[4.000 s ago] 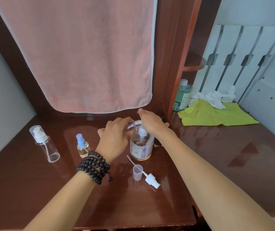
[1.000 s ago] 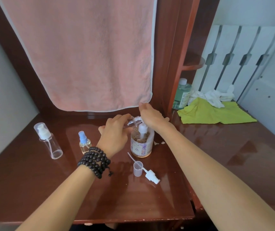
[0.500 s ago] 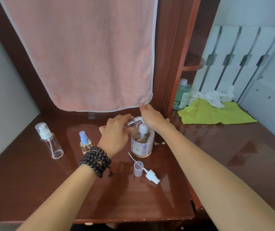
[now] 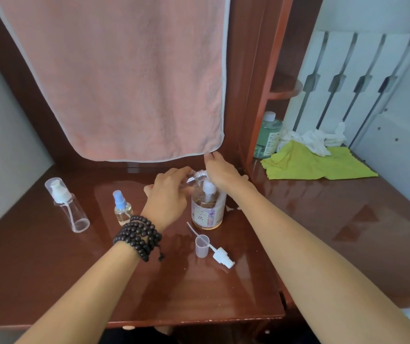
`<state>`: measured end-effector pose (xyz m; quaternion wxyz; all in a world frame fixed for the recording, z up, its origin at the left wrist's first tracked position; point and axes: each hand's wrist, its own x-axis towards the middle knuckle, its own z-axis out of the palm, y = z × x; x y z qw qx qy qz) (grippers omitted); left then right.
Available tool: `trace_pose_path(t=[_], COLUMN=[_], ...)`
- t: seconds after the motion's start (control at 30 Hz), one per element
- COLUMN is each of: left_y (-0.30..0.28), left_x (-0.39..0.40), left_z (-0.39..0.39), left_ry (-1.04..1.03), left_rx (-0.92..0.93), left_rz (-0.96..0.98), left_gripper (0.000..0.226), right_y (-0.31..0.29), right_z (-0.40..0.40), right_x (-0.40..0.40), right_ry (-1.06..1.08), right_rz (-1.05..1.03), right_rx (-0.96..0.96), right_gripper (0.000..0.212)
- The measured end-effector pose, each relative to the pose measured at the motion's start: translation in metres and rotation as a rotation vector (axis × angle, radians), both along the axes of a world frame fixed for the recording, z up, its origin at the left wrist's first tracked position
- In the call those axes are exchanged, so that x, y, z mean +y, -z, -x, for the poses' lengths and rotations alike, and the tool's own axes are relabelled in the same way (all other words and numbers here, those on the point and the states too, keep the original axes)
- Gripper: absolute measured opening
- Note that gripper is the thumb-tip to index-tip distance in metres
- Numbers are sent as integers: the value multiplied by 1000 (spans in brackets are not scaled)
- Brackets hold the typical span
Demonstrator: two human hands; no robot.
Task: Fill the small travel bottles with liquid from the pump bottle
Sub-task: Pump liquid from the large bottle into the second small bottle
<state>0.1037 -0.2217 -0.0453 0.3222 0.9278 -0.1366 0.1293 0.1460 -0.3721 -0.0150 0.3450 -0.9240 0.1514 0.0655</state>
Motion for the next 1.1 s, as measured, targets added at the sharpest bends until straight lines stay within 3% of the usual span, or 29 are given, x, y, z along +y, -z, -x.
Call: trace_pose_path(t=[0.43,0.63,0.9,1.1], left_y=[7,-5,5,-5], left_x=[-3,0,-6,0], left_z=[2,-3,3,0], left_ry=[-8,12,-16,9], left_rx=[28,-13,15,4], left_rz=[4,-6,-63,-37], left_gripper=[38,35,37,37], right_y=[12,-7,17,-2], right_z=[4,4,-5,-2], right_x=[1,-3,2,-1], right_ry=[5,-19,41,-7], right_rz=[-5,-77,-42,-44], right_rx=[-13,-26,36,-5], right_gripper=[52,64,61,64])
